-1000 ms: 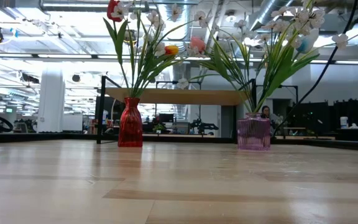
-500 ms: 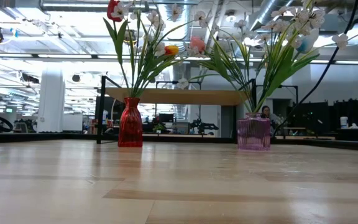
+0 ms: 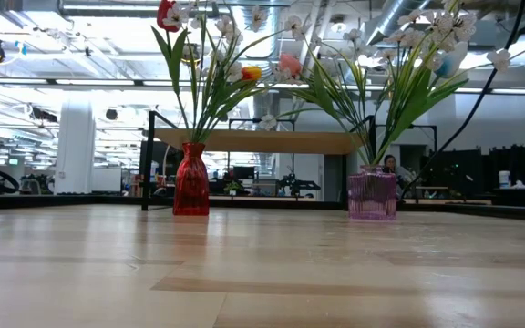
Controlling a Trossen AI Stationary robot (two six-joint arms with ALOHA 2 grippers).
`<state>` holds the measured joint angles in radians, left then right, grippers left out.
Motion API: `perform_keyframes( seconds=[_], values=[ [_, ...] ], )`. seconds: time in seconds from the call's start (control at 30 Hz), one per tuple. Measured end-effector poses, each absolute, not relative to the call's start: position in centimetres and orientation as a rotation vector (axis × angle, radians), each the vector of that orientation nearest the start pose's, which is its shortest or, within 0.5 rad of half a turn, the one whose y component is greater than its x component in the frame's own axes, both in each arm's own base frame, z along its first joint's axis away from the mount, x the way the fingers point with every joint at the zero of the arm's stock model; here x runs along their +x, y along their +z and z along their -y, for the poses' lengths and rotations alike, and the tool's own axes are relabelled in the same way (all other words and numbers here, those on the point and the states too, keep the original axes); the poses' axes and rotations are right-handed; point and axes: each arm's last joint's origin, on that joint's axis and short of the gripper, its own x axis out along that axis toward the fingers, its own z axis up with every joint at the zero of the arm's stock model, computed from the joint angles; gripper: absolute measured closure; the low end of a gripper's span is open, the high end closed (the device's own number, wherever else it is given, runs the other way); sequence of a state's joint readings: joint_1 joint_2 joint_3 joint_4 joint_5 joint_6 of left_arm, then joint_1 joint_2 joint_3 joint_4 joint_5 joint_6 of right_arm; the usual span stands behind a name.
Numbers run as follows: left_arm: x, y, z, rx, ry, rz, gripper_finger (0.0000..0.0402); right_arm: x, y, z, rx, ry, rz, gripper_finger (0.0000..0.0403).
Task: Pick and place flowers into a vace then onto a shelf
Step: Put the white tulip into the red vase
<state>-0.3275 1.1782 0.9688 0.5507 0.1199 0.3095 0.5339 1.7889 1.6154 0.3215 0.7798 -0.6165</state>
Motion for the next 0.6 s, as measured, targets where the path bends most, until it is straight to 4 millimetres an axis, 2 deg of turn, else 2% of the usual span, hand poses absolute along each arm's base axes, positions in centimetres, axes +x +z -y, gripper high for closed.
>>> perform_keyframes(
  seconds=[0.13,0.37,0.6],
  values=[
    [24.73,38.76,8.68,0.271,-0.380,0.409,0.0393,36.86,39.09,-19.44,-0.519,-0.267,0.038,0.0403],
    [24.75,38.72,8.64,0.276,-0.361,0.404,0.0397,36.86,39.00,-19.47,-0.519,-0.248,0.032,0.0390],
    [24.79,38.70,8.55,0.271,-0.330,0.395,0.0399,36.62,38.73,-19.65,-0.564,-0.310,-0.021,0.0335]
  ],
)
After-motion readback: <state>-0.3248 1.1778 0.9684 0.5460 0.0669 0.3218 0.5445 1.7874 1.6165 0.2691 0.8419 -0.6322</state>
